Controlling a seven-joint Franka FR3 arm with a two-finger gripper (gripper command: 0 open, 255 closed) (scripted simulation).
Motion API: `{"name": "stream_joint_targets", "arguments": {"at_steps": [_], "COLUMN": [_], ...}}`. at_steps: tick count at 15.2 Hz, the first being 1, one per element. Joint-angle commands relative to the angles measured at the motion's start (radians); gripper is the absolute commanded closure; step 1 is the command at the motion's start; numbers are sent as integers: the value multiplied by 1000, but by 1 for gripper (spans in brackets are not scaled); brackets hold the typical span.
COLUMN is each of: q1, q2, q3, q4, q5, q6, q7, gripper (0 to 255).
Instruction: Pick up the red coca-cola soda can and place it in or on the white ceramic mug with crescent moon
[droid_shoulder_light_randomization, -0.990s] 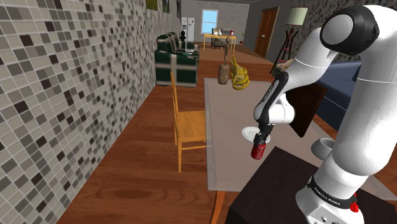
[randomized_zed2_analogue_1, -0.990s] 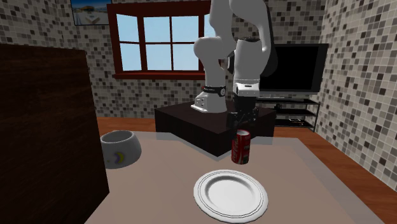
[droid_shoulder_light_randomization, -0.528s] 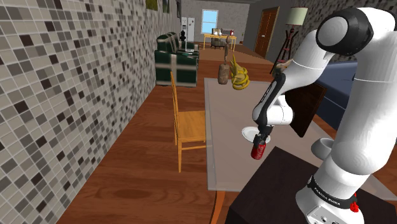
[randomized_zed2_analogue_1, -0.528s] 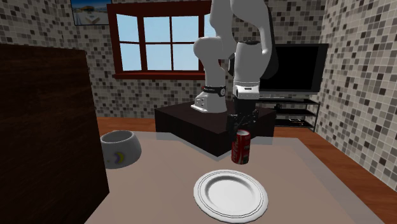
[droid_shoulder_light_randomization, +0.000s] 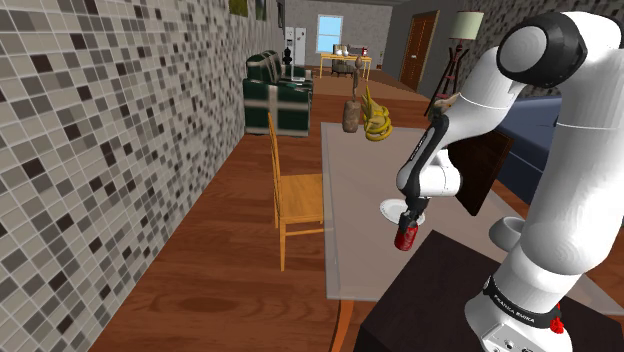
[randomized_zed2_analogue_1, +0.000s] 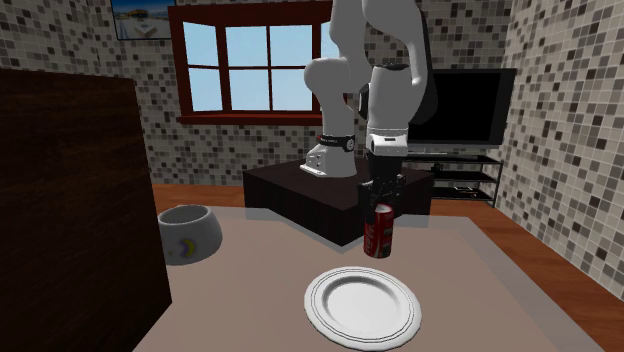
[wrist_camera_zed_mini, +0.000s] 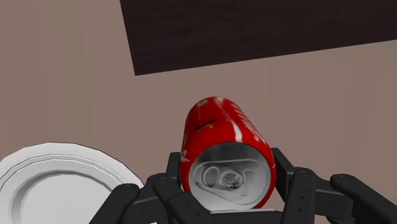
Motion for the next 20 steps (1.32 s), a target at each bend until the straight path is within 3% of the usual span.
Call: {"name": "stream_joint_targets", "arguments": {"at_steps": [1, 3, 7, 11, 15, 20], "q1": [0, -1, 73, 113, 114, 92], "q2": [0, 0, -80, -164, -248, -347], "q3": [0, 0, -99, -172, -200, -197], "q4": [0, 0, -20, -33, -39, -37], "q5": [0, 1, -110, -243, -359, -453], "q6": [0, 0, -58, -121, -190, -283], "q7": [0, 0, 82, 178, 260, 326], "gripper": [255, 255, 255, 255, 255, 255]}}
